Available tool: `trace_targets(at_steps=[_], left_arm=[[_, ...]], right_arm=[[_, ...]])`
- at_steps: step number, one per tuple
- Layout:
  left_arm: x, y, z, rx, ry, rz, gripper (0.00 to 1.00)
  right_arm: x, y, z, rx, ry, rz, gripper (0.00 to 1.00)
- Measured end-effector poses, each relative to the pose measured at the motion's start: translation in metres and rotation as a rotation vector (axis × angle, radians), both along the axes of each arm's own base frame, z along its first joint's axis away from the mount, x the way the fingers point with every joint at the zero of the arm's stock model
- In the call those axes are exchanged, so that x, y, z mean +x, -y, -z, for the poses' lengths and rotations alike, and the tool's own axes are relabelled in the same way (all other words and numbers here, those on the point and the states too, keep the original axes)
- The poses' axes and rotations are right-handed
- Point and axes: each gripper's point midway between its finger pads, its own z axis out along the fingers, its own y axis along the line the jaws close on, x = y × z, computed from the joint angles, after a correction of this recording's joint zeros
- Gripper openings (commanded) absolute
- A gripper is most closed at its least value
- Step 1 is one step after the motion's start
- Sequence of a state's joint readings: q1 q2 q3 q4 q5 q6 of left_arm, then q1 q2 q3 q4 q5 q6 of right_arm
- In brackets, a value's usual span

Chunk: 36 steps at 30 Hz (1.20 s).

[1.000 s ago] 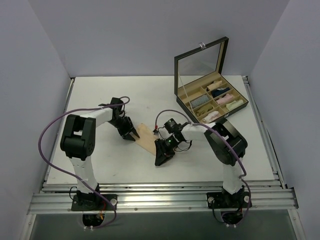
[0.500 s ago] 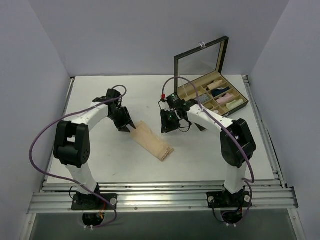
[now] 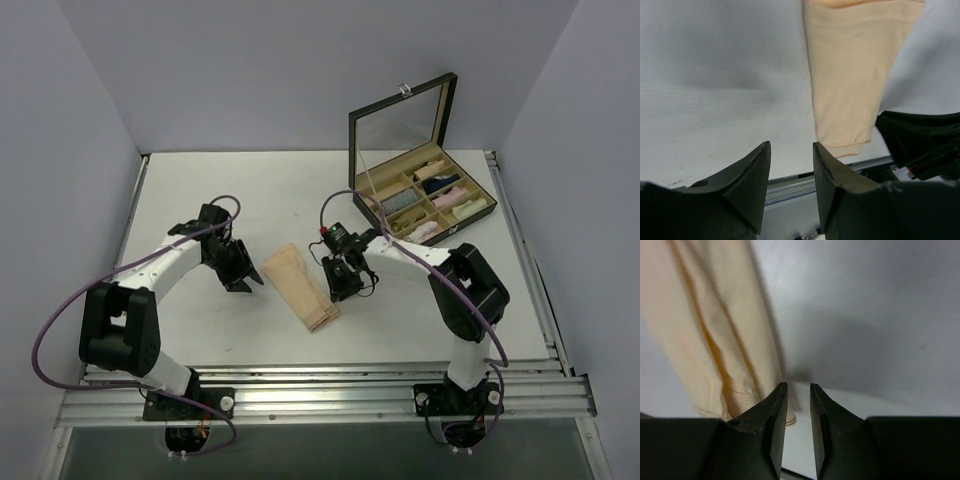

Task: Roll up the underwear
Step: Fold the underwear, then roll the underwear

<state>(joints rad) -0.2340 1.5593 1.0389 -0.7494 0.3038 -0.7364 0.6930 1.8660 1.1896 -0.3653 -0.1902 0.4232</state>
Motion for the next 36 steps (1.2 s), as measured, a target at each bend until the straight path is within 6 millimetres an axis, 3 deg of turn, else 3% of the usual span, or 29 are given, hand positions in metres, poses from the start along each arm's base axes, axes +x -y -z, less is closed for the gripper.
trace_targets(at_steps=[4,7,9,10,13,19,23,27,36], left_arm=[[-0.013,0.003,-0.002,-0.034,-0.017,-0.010,0.48],[-0.013,0.009,-0.001,-0.065,-0.011,-0.010,0.48],[-0.018,0.012,0.002,-0.077,-0.015,-0.005,0.48],[-0.022,0.013,0.005,-0.081,-0.022,-0.003,0.48],[-0.035,0.016,0.013,-0.099,-0.052,-0.003,0.48],[-0.052,0.019,0.025,-0.125,-0.103,-0.013,0.48],[-0.054,0.021,0.026,-0.143,-0.109,-0.018,0.47],[-0.058,0.023,0.032,-0.160,-0.123,-0.033,0.47],[-0.062,0.024,0.035,-0.167,-0.137,-0.041,0.47]], right_arm=[[-0.052,-0.021,-0.007,0.021,-0.023,-0.079,0.24],[-0.074,-0.016,-0.023,0.039,-0.029,-0.069,0.31],[-0.074,-0.008,-0.040,0.060,-0.017,-0.027,0.38],[-0.070,-0.006,-0.050,0.081,-0.003,-0.002,0.46],[-0.060,-0.009,-0.075,0.161,0.032,0.066,0.59],[-0.069,-0.047,-0.089,0.293,0.003,0.109,0.70],[-0.084,-0.072,-0.082,0.320,-0.025,0.102,0.71],[-0.098,-0.085,-0.060,0.279,-0.054,0.094,0.72],[-0.097,-0.072,-0.013,0.114,-0.056,0.127,0.70]])
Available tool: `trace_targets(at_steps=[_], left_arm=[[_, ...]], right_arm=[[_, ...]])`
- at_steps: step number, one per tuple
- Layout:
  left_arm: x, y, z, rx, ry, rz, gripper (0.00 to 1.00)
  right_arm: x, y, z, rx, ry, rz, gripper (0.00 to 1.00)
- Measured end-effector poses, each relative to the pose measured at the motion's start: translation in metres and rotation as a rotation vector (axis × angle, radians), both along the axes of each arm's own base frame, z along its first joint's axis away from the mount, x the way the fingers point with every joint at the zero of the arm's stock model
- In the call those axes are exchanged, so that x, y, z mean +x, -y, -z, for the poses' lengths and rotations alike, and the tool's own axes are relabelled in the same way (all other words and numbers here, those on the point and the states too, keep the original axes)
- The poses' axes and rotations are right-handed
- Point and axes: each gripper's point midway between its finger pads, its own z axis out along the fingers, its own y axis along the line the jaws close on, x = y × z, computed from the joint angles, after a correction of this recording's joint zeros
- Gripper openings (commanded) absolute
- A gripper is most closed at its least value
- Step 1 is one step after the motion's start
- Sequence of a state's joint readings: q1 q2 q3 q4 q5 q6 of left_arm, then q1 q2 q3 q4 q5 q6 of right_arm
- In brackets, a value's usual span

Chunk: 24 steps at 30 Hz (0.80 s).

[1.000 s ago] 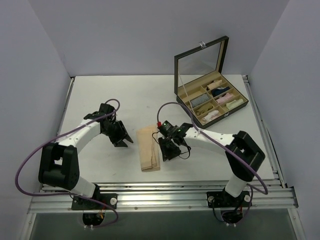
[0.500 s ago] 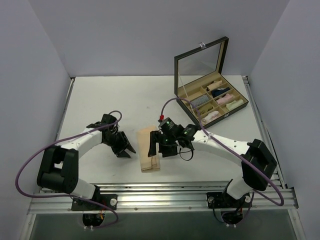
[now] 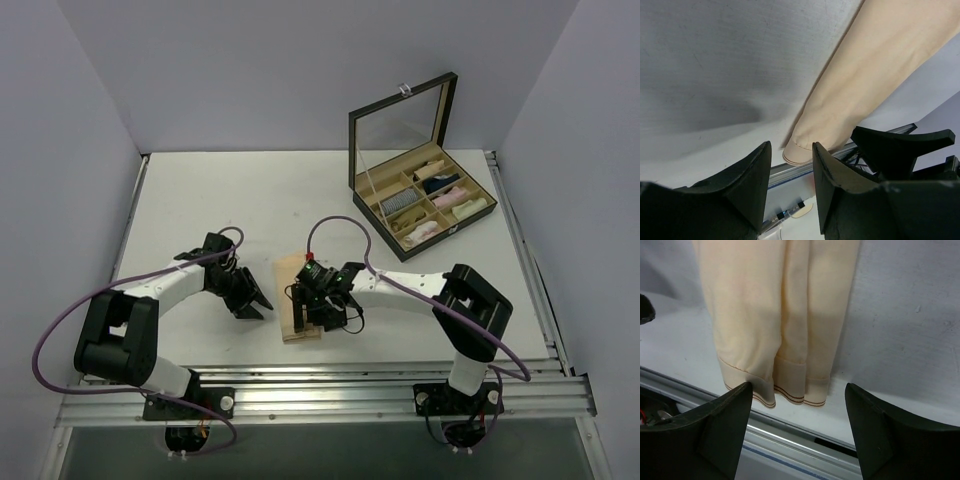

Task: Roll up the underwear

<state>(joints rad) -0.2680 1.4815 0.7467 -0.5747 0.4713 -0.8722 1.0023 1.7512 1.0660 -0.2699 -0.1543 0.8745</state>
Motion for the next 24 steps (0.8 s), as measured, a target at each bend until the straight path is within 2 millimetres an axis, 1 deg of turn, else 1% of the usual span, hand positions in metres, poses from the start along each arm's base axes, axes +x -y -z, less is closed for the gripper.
trace_targets(at_steps=[2,3,5,8,9,12,14,15,18,21,22,24], left_arm=[[0.000,0.000,0.000,0.000,-0.001,-0.002,0.47],[0.000,0.000,0.000,0.000,-0.002,-0.003,0.47],[0.000,0.000,0.000,0.000,-0.003,-0.004,0.47],[0.000,0.001,-0.001,-0.007,-0.004,-0.006,0.47],[0.000,0.003,-0.001,-0.018,-0.004,-0.008,0.47],[-0.005,0.009,0.004,-0.070,-0.012,-0.024,0.48],[-0.015,0.011,0.009,-0.096,-0.034,-0.039,0.49],[-0.020,0.012,0.010,-0.102,-0.045,-0.044,0.52],[-0.033,0.013,0.010,-0.125,-0.060,-0.056,0.55],[-0.037,0.015,0.006,-0.161,-0.034,-0.065,0.59],[-0.037,0.017,0.005,-0.175,-0.019,-0.068,0.62],[-0.037,0.019,0.004,-0.199,0.008,-0.071,0.64]], right_arm=[[0.001,0.002,0.004,-0.018,0.003,0.004,0.68],[0.001,0.003,0.005,-0.023,0.004,0.004,0.65],[0.002,0.003,0.006,-0.024,0.007,0.001,0.61],[0.003,0.001,0.006,-0.012,0.015,-0.003,0.45],[0.004,0.001,0.007,-0.008,0.017,-0.001,0.38],[0.003,0.005,0.015,0.005,0.010,0.008,0.29],[0.002,0.009,0.015,0.029,0.007,0.022,0.26],[0.002,0.010,0.016,0.046,0.004,0.029,0.23],[0.002,0.012,0.015,0.092,-0.004,0.041,0.20],[0.001,0.008,0.015,0.128,-0.010,0.036,0.19],[0.001,0.007,0.014,0.139,-0.010,0.033,0.19],[0.002,0.006,0.014,0.151,-0.010,0.034,0.19]])
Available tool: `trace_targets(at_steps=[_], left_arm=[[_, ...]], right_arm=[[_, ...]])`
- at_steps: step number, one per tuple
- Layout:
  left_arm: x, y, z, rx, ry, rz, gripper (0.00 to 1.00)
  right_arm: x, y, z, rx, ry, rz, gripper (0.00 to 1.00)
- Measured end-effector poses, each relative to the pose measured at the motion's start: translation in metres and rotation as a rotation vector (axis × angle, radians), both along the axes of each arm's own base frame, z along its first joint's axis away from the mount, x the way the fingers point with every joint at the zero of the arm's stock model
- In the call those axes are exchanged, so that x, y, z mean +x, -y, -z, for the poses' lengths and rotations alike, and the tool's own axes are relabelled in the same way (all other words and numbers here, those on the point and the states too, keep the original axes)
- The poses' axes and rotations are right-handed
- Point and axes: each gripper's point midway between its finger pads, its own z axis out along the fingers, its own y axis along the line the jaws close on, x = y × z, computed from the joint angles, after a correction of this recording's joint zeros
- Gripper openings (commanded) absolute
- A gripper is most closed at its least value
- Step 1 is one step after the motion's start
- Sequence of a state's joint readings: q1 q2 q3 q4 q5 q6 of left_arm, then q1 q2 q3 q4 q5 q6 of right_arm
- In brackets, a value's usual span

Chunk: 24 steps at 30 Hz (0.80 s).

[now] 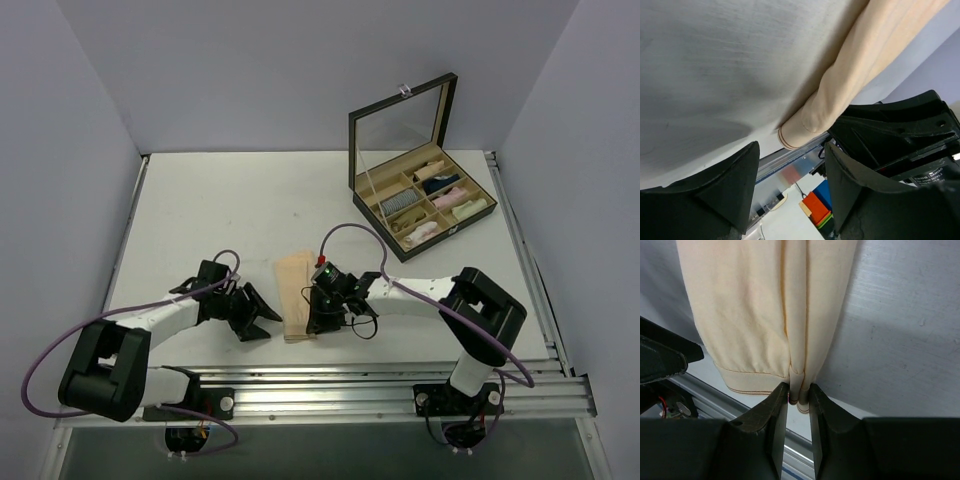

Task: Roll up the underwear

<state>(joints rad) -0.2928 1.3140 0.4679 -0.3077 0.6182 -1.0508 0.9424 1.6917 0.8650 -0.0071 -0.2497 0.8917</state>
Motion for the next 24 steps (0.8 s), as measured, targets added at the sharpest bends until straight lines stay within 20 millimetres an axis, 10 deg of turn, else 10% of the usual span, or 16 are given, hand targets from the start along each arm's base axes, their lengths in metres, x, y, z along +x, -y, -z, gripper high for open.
trace_targets(at_steps=[24], left_arm=[[0.003,0.042,0.010,-0.150,0.117,0.081,0.59]], right_arm=[[0.006,-0.005,-0.001,0.073,-0.046,0.003,0.17]])
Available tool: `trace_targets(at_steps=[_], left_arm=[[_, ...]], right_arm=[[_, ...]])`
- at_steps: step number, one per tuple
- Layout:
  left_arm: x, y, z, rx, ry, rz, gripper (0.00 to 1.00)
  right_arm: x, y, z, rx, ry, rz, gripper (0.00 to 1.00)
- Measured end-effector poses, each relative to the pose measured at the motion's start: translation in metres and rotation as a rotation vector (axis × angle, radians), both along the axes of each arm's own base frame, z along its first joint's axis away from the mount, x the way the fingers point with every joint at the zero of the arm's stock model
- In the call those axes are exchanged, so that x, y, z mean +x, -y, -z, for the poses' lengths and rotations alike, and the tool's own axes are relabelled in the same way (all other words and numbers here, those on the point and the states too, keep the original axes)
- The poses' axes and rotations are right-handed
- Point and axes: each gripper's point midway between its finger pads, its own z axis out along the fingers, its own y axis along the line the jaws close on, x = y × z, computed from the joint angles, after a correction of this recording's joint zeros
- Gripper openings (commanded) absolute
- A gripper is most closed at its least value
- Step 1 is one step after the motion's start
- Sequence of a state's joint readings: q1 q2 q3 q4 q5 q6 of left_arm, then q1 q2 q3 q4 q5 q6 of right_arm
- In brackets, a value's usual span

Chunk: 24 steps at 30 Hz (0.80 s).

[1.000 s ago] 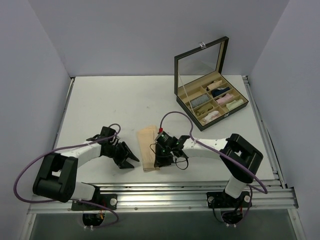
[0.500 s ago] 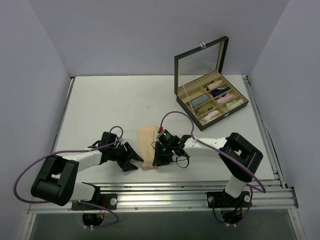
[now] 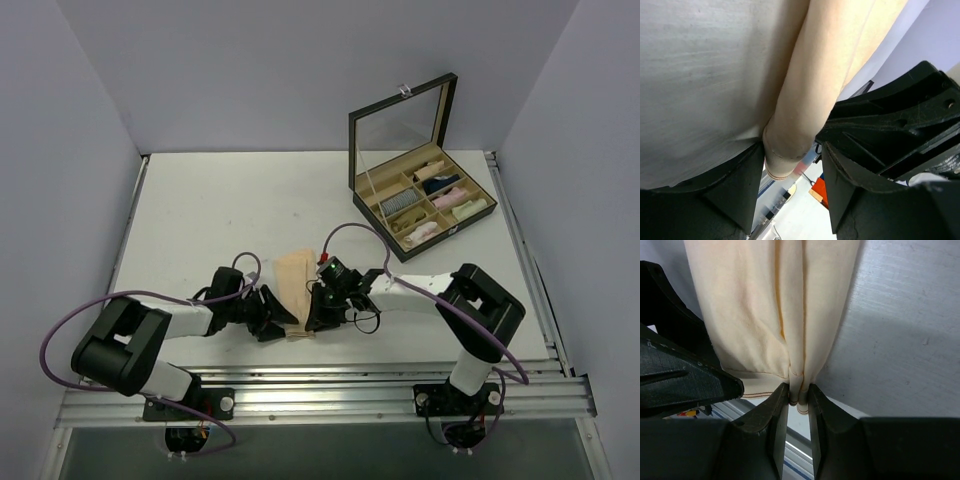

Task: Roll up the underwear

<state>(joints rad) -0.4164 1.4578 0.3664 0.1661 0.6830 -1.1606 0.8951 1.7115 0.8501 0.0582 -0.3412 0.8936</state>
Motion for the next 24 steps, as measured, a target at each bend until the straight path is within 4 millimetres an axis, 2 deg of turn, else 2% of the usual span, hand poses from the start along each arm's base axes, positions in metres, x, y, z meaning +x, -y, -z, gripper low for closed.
trace_targets(at_steps=[7,11,20,24], left_arm=[[-0.005,0.001,0.000,-0.042,0.035,-0.016,0.61],[-0.005,0.001,-0.001,-0.044,0.040,-0.016,0.61],[-0.004,0.005,0.000,-0.062,0.034,-0.004,0.60],[-0.002,0.008,0.000,-0.070,0.039,0.007,0.59]], right_arm=[[0.007,0.005,0.000,0.032,-0.030,0.026,0.15],[0.012,0.007,-0.002,0.045,-0.035,0.038,0.08],[0.008,0.004,-0.002,0.098,-0.064,0.043,0.00],[0.006,0.004,-0.002,0.126,-0.082,0.048,0.00]])
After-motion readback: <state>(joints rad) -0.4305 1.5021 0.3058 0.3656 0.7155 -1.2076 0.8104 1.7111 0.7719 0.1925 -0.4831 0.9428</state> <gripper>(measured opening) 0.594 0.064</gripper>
